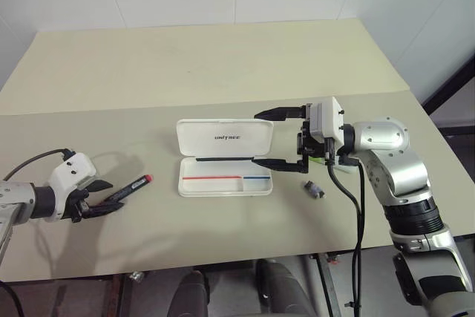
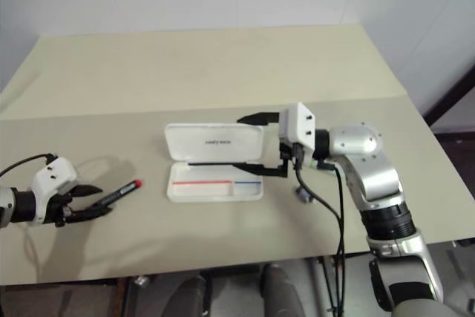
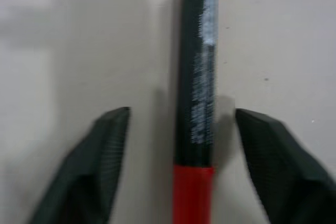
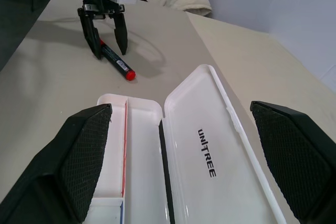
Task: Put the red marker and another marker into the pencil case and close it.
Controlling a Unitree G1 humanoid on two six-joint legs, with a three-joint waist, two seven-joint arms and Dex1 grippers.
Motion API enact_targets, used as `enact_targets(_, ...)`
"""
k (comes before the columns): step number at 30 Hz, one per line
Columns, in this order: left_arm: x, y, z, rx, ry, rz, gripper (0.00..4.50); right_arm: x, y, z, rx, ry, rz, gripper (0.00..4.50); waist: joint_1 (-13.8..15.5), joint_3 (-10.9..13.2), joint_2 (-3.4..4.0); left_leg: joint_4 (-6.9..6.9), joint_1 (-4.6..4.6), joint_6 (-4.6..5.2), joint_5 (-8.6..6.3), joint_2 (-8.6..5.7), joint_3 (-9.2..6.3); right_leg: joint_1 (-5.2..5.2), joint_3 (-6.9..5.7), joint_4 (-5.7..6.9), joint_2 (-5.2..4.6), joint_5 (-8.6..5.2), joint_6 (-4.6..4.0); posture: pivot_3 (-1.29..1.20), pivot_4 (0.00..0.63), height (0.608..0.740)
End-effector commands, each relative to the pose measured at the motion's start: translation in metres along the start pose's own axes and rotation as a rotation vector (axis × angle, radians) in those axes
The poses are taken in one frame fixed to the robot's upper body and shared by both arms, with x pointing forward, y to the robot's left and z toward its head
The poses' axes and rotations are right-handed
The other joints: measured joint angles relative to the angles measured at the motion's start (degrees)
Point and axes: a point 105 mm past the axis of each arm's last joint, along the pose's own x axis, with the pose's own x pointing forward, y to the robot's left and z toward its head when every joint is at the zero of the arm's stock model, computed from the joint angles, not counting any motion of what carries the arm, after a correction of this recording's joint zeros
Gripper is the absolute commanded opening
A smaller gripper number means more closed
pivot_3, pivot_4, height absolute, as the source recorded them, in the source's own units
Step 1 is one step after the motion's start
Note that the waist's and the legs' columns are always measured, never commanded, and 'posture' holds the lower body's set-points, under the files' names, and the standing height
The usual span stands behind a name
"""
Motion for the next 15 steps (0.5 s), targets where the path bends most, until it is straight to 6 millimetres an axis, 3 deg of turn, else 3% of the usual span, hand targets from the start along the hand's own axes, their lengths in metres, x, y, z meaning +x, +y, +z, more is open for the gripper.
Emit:
enact_targets(1,-0.006,0.005,0.003,0.026,0.020,0.024,1.92,-0.007,-0.004,0.012,-0.049,-0.018,-0.035,4.50,0.08,0.00,0.00,0.00,0.00,0.00,0.00,0.00,0.00,-0.01,0.00,0.02,0.00,-0.01,-0.01,0.00,0.150,0.740)
enact_targets(5,-0.007,0.005,0.001,0.029,0.040,0.026,0.60,-0.009,-0.005,0.011,-0.049,-0.015,-0.045,4.50,0.09,0.00,0.00,0.01,0.00,0.00,0.00,0.01,0.00,-0.01,0.00,0.05,0.00,-0.04,-0.06,0.00,0.150,0.740)
enact_targets(9,-0.009,0.004,0.008,0.041,0.015,0.021,0.55,-0.011,-0.006,0.008,-0.047,-0.008,-0.051,4.50,0.07,0.00,0.00,0.01,0.00,0.00,0.00,0.01,0.01,-0.02,0.00,0.08,0.00,-0.05,-0.08,0.00,0.150,0.740)
enact_targets(15,-0.019,-0.010,0.044,0.137,-0.111,-0.074,0.55,-0.019,-0.012,-0.003,-0.040,0.025,-0.092,4.50,0.16,0.00,-0.01,0.02,0.00,0.00,0.00,0.01,0.01,-0.02,-0.01,0.08,0.01,-0.05,-0.07,0.00,0.150,0.740)
